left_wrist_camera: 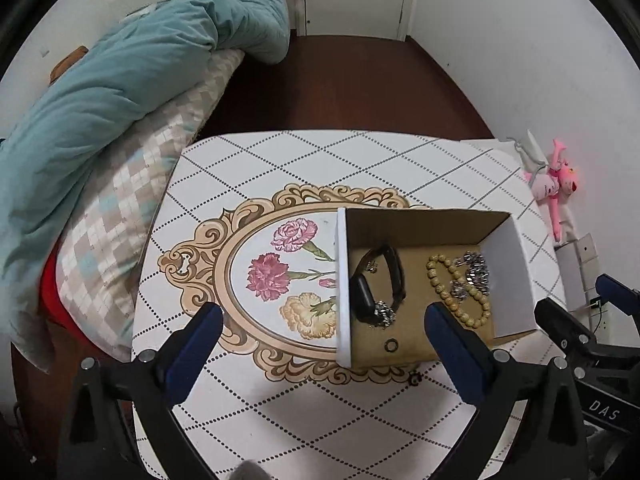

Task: Organize jewelry
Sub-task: 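Open both grippers in the box and move them back to the table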

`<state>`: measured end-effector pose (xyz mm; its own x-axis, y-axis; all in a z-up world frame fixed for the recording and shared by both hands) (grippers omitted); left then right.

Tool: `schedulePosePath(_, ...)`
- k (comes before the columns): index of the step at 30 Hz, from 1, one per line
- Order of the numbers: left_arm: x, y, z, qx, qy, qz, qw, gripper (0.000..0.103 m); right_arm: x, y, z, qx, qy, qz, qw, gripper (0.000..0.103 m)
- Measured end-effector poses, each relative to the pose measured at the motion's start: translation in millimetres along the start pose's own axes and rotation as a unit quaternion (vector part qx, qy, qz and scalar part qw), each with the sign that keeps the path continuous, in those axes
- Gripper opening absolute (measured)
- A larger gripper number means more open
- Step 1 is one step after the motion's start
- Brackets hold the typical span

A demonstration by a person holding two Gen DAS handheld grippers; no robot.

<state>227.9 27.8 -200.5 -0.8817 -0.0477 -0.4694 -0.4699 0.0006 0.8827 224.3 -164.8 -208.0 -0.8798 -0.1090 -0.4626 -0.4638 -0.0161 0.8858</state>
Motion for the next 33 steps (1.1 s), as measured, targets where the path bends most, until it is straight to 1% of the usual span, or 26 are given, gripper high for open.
schedulePosePath(5, 4, 22, -5, 0.011, -0.001, -0.015, 0.9998, 0.103, -1, 31, -2, -0.008, -0.014, -0.027, 0.999, 0.102)
schedulePosePath(9, 21, 32, -6, -0.003, -0.001, -0.028, 0.9996, 0.103, 15, 46, -4, -0.017, -0.019, -0.035, 0.999, 0.102)
schedulePosePath(11, 37, 27, -3, -0.012, 0.008, -0.017, 0.9998, 0.103, 31, 44, -5, -0.017, -0.023, -0.03, 0.999, 0.102)
schedulePosePath(13, 54, 18, -2, -0.016, 0.011, -0.003, 0.9998, 0.103, 52, 32, -5, -0.024, -0.028, -0.016, 0.999, 0.102)
schedulePosePath(17, 87, -7, 1, -0.031, 0.011, 0.025, 0.9991, 0.103, 94, -3, 0, -0.055, -0.039, 0.022, 0.998, 0.101)
schedulePosePath(18, 95, -13, 3, -0.031, 0.013, 0.031, 0.9989, 0.103, 103, -11, 2, -0.061, -0.041, 0.027, 0.997, 0.098)
schedulePosePath(19, 100, -17, 4, -0.033, 0.014, 0.035, 0.9987, 0.103, 111, -19, 4, -0.065, -0.043, 0.03, 0.997, 0.089)
schedulePosePath(20, 107, -23, 6, -0.039, 0.015, 0.042, 0.9982, 0.103, 117, -26, 6, -0.066, -0.043, 0.031, 0.996, 0.083)
schedulePosePath(21, 113, -27, 8, -0.043, 0.015, 0.046, 0.9979, 0.103, 122, -31, 7, -0.066, -0.043, 0.032, 0.996, 0.073)
schedulePosePath(23, 120, -34, 11, -0.044, 0.02, 0.053, 0.9974, 0.103, 129, -40, 12, -0.07, -0.042, 0.033, 0.996, 0.068)
schedulePosePath(24, 123, -36, 12, -0.044, 0.023, 0.055, 0.9972, 0.103, 131, -44, 14, -0.072, -0.04, 0.029, 0.996, 0.061)
schedulePosePath(25, 125, -37, 13, -0.046, 0.024, 0.057, 0.9971, 0.103, 133, -46, 17, -0.069, -0.035, 0.026, 0.997, 0.054)
schedulePosePath(26, 126, -39, 14, -0.048, 0.024, 0.058, 0.9969, 0.103, 134, -48, 17, -0.066, -0.032, 0.026, 0.997, 0.05)
schedulePosePath(27, 127, -40, 15, -0.048, 0.025, 0.059, 0.9968, 0.103, 134, -47, 20, -0.061, -0.026, 0.015, 0.998, 0.045)
schedulePosePath(28, 127, -41, 15, -0.047, 0.025, 0.06, 0.9968, 0.103, 134, -47, 21, -0.056, -0.022, 0.011, 0.998, 0.037)
schedulePosePath(29, 127, -42, 16, -0.049, 0.025, 0.06, 0.9967, 0.103, 135, -48, 22, -0.047, -0.015, 0.009, 0.999, 0.033)
schedulePosePath(30, 127, -42, 15, -0.05, 0.024, 0.059, 0.9967, 0.103, 135, -48, 24, -0.039, -0.008, 0.004, 0.999, 0.015)
schedulePosePath(31, 125, -42, 14, -0.049, 0.022, 0.058, 0.9968, 0.103, 135, -48, 25, -0.035, -0.006, 0.002, 0.999, 0.005)
schedulePosePath(32, 124, -42, 12, -0.048, 0.02, 0.057, 0.997, 0.103, 136, -48, 25, -0.037, -0.006, 0.002, 0.999, 0.001)
schedulePosePath(33, 123, -42, 9, -0.048, 0.017, 0.055, 0.9972, 0.103, 136, -47, 25, -0.039, -0.003, 0.002, 0.999, 0.0)
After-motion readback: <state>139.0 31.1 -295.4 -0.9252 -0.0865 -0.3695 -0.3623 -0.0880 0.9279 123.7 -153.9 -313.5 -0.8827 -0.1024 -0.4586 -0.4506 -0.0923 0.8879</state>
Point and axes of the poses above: each gripper's, at about its wrist camera, not at the fingertips, and y roughly against the way its jaws point, z to its left, x to its underside, the point moved 7 cm from there along -y, roughly the way its jaws point
